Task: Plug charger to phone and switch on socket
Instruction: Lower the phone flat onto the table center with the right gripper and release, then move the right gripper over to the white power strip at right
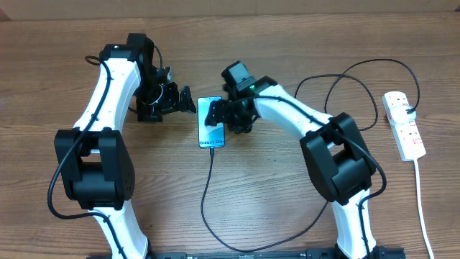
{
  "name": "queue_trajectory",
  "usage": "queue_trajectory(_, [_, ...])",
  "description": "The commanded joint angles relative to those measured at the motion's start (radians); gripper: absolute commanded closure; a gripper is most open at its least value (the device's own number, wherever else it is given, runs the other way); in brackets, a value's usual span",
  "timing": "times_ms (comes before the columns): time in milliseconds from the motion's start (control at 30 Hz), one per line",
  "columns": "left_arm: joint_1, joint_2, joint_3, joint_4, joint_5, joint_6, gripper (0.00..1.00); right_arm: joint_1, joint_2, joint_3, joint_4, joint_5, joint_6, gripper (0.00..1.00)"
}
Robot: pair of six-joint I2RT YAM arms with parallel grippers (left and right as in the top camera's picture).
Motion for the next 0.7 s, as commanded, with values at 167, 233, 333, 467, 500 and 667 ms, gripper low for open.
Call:
queue_trajectory(167, [-0.002,-0.015,0.001,0.006,-0.063,-0.047,0.0,-0.089,-0.037,0.037,-0.144,0.289,-0.071,0.06])
queue_trajectory(233, [-0.002,-0.015,0.001,0.005,-0.105,-0.067,0.0,-0.093,-0.037,0.037,-0.163,0.326,-0.105,0.06])
queue_trajectory(333, [-0.002,-0.015,0.001,-0.001,-0.165,-0.089,0.0,-0.093,-0.037,0.037,-0.182,0.37,-0.179,0.01])
queue_trajectory(467, [-0.002,-0.015,0.001,-0.007,-0.219,-0.088,0.0,-0.094,-0.037,0.037,-0.196,0.397,-0.179,0.0])
queue_trajectory(500, [-0.002,-0.015,0.001,-0.013,-0.221,-0.088,0.0,-0.094,-0.037,0.037,-0.196,0.396,-0.179,0.0])
queue_trajectory(667, [-0.002,-0.015,0.001,-0.019,-0.22,-0.089,0.0,-0.094,-0.037,0.037,-0.19,0.396,-0.179,0.0])
